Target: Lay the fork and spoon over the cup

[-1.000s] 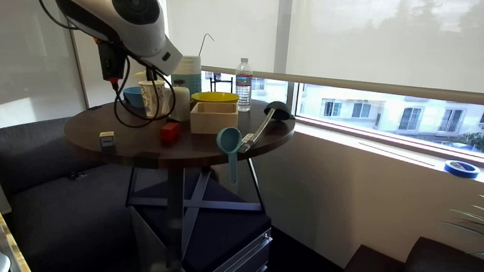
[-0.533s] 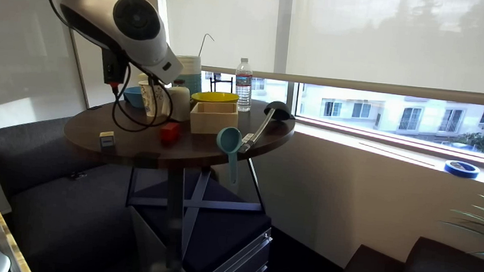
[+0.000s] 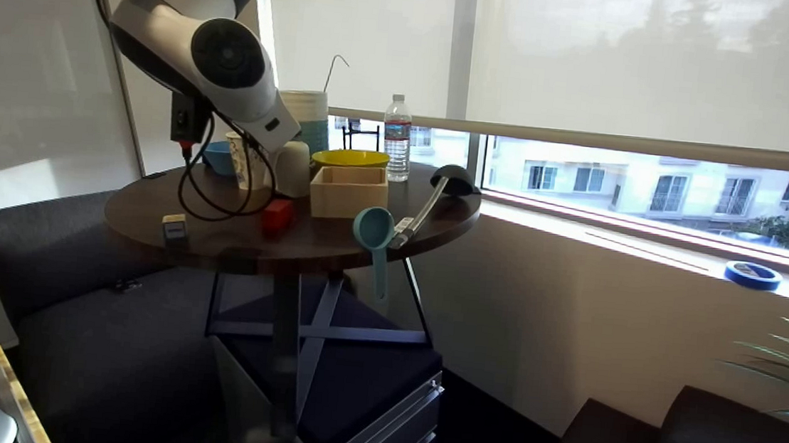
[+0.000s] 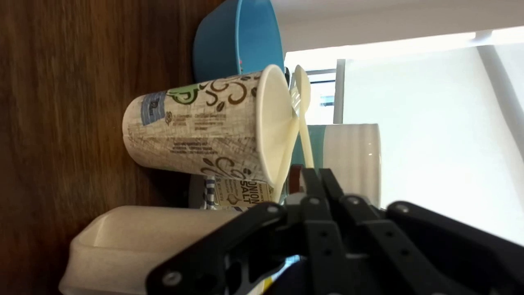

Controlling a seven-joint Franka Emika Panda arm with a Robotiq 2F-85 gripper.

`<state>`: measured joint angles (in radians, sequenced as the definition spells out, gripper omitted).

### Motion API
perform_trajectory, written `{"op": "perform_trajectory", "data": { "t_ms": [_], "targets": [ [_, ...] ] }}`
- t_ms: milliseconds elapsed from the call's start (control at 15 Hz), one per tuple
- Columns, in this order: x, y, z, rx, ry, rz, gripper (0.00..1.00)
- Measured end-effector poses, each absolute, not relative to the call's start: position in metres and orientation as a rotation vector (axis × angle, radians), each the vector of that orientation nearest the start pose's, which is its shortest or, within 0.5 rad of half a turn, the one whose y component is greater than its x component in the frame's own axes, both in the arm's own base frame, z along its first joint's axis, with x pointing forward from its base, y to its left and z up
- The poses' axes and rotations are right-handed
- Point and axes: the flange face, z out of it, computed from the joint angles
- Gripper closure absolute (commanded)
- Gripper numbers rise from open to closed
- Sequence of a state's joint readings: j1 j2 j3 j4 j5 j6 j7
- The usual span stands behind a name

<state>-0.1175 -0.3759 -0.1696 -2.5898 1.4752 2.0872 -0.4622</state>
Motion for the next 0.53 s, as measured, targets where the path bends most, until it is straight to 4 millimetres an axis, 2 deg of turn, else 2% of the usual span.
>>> {"op": "perform_trajectory", "data": {
  "t_ms": [533],
  "targets": [
    [0.4165, -0.0721, 0.4096, -1.697, 0.724, -0.348, 0.99]
  ]
}}
